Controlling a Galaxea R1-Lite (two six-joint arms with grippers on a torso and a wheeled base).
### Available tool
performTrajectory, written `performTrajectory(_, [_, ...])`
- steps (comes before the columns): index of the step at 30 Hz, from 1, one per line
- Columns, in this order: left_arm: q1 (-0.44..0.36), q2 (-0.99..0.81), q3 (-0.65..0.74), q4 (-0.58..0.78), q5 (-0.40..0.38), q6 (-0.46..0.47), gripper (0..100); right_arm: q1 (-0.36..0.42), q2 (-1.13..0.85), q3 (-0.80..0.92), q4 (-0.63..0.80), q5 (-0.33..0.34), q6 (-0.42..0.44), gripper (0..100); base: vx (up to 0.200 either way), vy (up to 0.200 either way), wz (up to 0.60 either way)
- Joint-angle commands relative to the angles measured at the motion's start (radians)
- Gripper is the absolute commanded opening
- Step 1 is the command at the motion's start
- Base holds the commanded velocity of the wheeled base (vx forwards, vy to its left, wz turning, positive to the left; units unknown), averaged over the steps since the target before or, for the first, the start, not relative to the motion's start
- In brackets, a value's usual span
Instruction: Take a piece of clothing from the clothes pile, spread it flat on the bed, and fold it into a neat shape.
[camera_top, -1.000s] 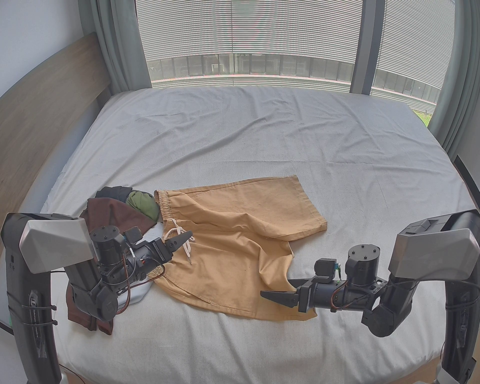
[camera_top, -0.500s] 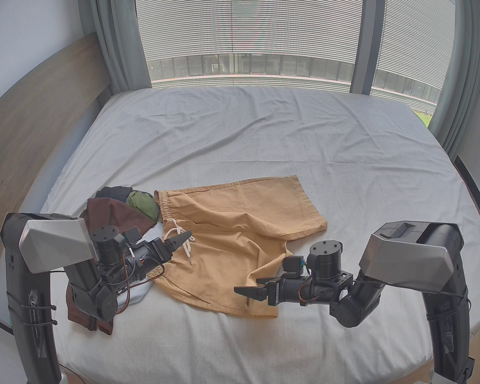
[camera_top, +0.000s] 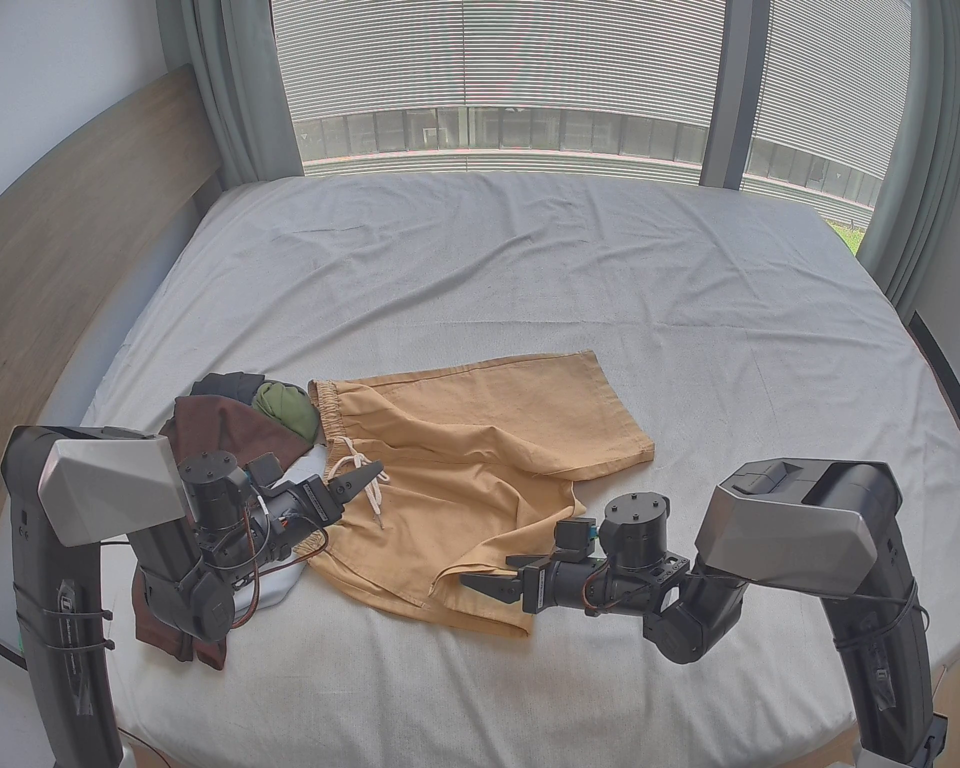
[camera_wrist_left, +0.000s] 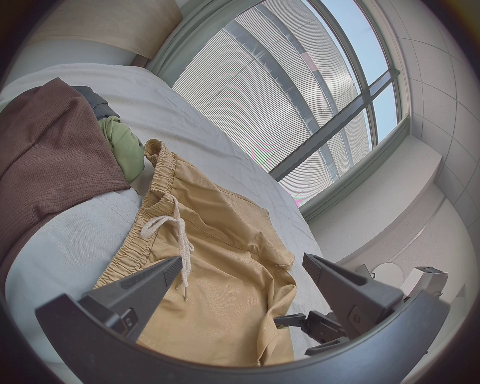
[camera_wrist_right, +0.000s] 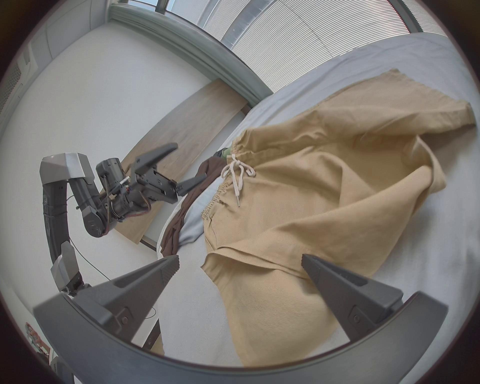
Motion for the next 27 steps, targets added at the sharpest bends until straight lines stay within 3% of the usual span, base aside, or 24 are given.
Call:
performTrajectory(1, [0.0, 0.003, -0.001, 0.0, 0.0, 0.0, 100, -0.037, -0.078, 0.095, -0.077, -0.001, 0.01, 100, 0.0, 0.0, 0.0])
performTrajectory(12, [-0.001, 0.003, -0.007, 0.0, 0.0, 0.0, 100, -0.193, -0.141, 0.172, -0.114, -0.001, 0.012, 100, 0.0, 0.0, 0.0])
performTrajectory(27, [0.0, 0.007, -0.008, 0.0, 0.0, -0.002, 100, -0.201, 0.028, 0.035, -0.096, -0.001, 0.015, 100, 0.0, 0.0, 0.0])
